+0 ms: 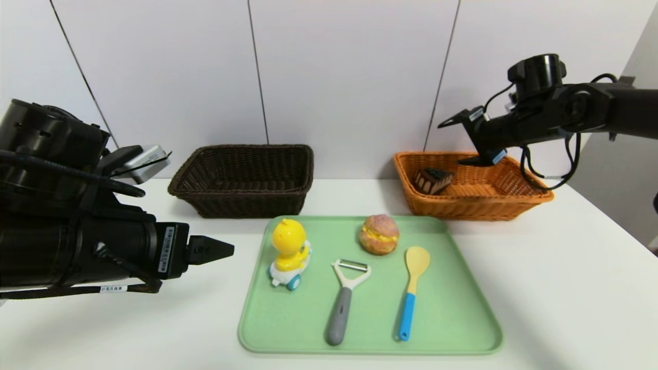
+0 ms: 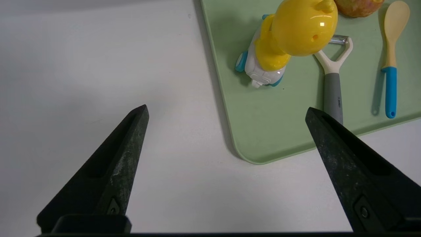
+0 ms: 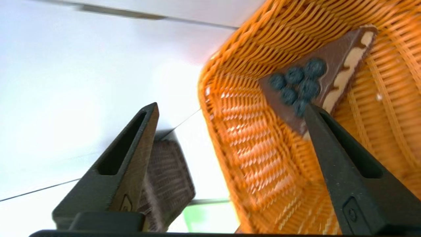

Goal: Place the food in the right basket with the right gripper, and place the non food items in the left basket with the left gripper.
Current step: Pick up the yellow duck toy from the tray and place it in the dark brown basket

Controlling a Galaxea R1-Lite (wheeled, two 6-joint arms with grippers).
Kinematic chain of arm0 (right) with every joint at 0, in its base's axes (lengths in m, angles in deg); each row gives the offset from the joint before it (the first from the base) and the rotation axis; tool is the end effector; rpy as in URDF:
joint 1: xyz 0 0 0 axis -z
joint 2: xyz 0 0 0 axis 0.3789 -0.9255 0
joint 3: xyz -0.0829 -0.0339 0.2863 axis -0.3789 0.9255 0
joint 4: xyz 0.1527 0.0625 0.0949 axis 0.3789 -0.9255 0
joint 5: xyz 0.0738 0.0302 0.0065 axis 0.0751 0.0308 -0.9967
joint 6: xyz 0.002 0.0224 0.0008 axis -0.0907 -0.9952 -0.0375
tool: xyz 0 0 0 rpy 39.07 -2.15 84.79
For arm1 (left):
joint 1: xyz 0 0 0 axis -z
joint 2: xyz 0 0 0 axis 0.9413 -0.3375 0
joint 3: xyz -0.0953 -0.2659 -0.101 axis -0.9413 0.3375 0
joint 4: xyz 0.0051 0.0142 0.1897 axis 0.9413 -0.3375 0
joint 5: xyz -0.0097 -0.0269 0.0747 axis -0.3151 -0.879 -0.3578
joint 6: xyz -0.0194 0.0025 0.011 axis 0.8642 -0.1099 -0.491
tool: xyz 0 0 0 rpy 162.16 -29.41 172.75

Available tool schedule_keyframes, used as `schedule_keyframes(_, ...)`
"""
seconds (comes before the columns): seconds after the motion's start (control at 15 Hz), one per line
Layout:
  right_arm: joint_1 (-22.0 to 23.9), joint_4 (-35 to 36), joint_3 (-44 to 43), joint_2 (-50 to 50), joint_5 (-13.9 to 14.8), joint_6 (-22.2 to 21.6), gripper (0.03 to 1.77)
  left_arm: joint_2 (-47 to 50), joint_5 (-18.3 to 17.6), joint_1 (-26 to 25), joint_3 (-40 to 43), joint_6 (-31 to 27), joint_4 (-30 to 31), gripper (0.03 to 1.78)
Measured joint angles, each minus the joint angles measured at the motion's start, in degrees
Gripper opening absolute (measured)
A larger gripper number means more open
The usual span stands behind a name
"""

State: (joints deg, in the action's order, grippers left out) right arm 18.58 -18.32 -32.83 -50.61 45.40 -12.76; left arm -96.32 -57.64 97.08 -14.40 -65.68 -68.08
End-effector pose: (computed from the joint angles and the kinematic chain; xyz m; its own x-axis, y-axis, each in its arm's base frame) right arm 0.4358 0.0347 0.2379 0.7951 0.3450 -0.4988 0.2573 0.5529 0.7925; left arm 0.1788 -0.0900 0.2390 0.6983 -0.3403 -0.6298 0.2489 0.9403 -0.2322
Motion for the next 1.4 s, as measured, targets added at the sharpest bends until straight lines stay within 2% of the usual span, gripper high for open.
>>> schedule_keyframes(0.33,-0.76,-7.08,0.04,6.7,0.11,1.27,1.62,-1.12,0.05,2.27,1.4,-0.18,5.33,1.69)
schedule_keyframes(0.53,-0.89,-14.42,0.23,11.22,0.6,8.8,1.65,-2.43,0.82,5.94,3.78,-0.5,7.36,1.69)
schedule_keyframes(0.6,-1.06,-15.54,0.48,12.68,1.66,11.73,1.66,-2.73,0.88,6.95,5.32,-0.55,9.05,1.69)
schedule_keyframes(0.87,-3.04,-15.43,2.57,16.59,11.08,23.16,1.68,-3.67,0.96,9.24,15.21,-1.88,21.66,1.69)
schedule_keyframes(1.0,-4.06,-12.46,6.02,18.63,12.04,26.97,1.69,-4.33,0.94,9.72,21.22,-2.56,31.96,1.69)
schedule_keyframes(1.13,-5.16,-6.21,13.21,21.09,12.68,31.04,1.69,-4.82,0.96,9.94,26.33,-2.78,41.75,1.69)
schedule_keyframes(1.27,-5.91,3.5,23.19,23.43,14.3,38.66,1.69,-5.07,1.27,10.12,29.18,-2.73,46.82,1.69)
schedule_keyframes(1.4,-6.62,16.18,32.78,25.53,15.57,46.09,1.69,-5.32,2.19,10.18,30.98,-2.91,49.45,1.69)
